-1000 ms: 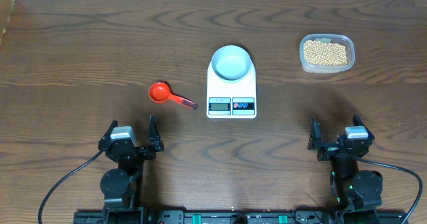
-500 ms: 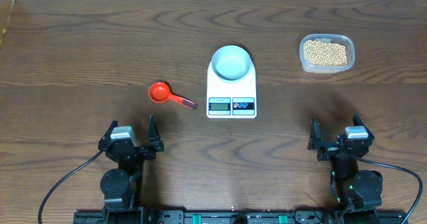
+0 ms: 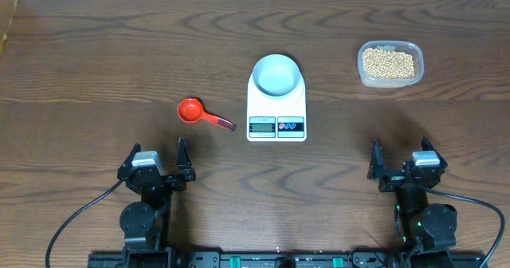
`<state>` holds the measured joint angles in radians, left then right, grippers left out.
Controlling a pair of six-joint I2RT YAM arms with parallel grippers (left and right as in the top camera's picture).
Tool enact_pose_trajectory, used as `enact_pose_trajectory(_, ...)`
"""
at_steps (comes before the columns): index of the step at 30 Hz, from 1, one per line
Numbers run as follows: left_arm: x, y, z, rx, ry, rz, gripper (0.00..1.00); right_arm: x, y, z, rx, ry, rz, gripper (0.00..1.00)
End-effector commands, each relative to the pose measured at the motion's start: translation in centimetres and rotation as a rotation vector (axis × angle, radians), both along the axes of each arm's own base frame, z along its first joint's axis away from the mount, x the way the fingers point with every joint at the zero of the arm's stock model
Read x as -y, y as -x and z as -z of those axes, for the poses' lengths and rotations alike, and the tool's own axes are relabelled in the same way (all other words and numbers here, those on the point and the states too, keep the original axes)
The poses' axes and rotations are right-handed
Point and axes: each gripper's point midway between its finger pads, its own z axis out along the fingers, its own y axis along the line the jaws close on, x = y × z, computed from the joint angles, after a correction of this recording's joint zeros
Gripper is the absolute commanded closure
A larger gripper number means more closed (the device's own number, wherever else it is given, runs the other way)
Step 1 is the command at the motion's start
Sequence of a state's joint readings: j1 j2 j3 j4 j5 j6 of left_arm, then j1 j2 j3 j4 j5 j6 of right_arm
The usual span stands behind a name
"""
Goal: Scoop item into bowl and weigh 50g on scale
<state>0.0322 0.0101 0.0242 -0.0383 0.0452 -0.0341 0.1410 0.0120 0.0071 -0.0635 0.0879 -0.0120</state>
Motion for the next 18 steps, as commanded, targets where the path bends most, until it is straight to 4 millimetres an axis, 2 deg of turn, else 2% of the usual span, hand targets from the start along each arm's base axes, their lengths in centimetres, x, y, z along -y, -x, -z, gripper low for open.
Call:
enact_pose_trajectory(1,-1.0,0.2,0.8,-0.028,0.007,-0.058,0.02,0.0,0.0,0.0,0.003,0.012,0.003,0.01)
enact_pose_trajectory(18,-1.5,0.4,-1.3,0.016,0.003,-0.089,0.02,0.0,0.0,0.0,0.003,0.012,0.003,0.01)
